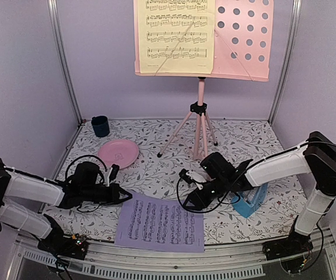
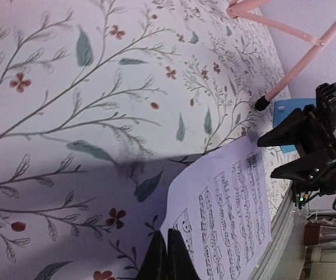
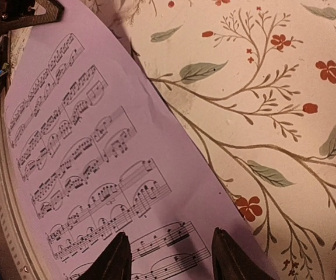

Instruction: Set up the instrument practice props

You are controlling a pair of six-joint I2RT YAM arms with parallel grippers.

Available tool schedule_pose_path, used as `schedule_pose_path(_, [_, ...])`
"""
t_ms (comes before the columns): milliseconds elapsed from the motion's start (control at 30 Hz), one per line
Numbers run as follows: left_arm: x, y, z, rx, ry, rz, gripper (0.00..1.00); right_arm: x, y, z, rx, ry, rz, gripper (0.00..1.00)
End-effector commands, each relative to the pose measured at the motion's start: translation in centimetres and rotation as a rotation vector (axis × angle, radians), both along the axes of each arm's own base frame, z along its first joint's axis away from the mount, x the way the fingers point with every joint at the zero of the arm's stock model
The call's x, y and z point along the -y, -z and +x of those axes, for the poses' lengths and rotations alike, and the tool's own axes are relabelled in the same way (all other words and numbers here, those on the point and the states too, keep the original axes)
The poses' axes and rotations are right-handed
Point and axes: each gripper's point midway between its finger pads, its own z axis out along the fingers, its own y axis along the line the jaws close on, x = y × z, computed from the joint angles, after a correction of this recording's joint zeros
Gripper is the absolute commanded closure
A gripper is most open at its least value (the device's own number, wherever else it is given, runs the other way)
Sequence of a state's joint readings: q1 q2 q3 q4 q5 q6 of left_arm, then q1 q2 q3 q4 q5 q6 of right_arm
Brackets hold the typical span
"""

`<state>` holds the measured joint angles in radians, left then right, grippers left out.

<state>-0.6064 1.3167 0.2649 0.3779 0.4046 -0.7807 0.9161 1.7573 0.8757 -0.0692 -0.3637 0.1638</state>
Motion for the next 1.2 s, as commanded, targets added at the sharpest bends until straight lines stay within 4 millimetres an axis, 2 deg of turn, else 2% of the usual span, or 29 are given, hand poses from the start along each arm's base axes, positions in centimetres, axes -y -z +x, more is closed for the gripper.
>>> schedule_pose_path(0, [2.5,-4.9,0.7,0.235,0.146,0.111,1.00,-1.7,-8.5,0.2,0.141,-0.068,0.184,0.44])
schedule_pose_path(133, [3.9,-8.9,0.0,0.376,0.283,0.182,1.00,-2.0,-15.1,-0.1,0.273,-0.137,0.304,0.29])
schedule_pose_path(233, [4.7,-12.0,-1.1,0.472,0.364,0.193,1.00,-2.0,-18.4,-0.5,0.369,-0.204,0.347,0.21])
schedule_pose_path(300, [5.1,-14.0,-1.8,0.546,0.403,0.202,1.00,-2.1,-19.9,-0.8,0.413,-0.249,0.363,0.16])
schedule_pose_path(467, [6.6,-19.2,-3.9,0.714,0.497,0.188,1.00,-2.6,-21.7,-2.2,0.473,-0.366,0.383,0.14])
schedule_pose_path(733, [9.3,-23.5,-7.1,0.877,0.640,0.163,1.00,-4.6,-21.9,-4.3,0.519,-0.492,0.331,0.20])
schedule_pose_path(867, [10.7,-25.2,-7.9,0.944,0.699,0.171,1.00,-5.0,-21.2,-5.4,0.519,-0.530,0.305,0.30])
schedule_pose_path(900, [11.1,-25.6,-8.1,0.959,0.713,0.173,1.00,-5.3,-22.1,-5.4,0.533,-0.529,0.316,0.32])
schedule_pose_path(1000, [11.8,-26.7,-8.2,0.999,0.732,0.176,1.00,-5.4,-22.6,-5.7,0.540,-0.531,0.310,0.45])
schedule_pose_path(1067, [12.2,-27.2,-8.1,1.019,0.739,0.182,1.00,-5.4,-22.8,-5.9,0.547,-0.529,0.305,0.58])
schedule_pose_path(1167, [12.5,-28.1,-7.6,1.043,0.725,0.197,1.00,-5.1,-23.2,-5.9,0.557,-0.512,0.295,0.90])
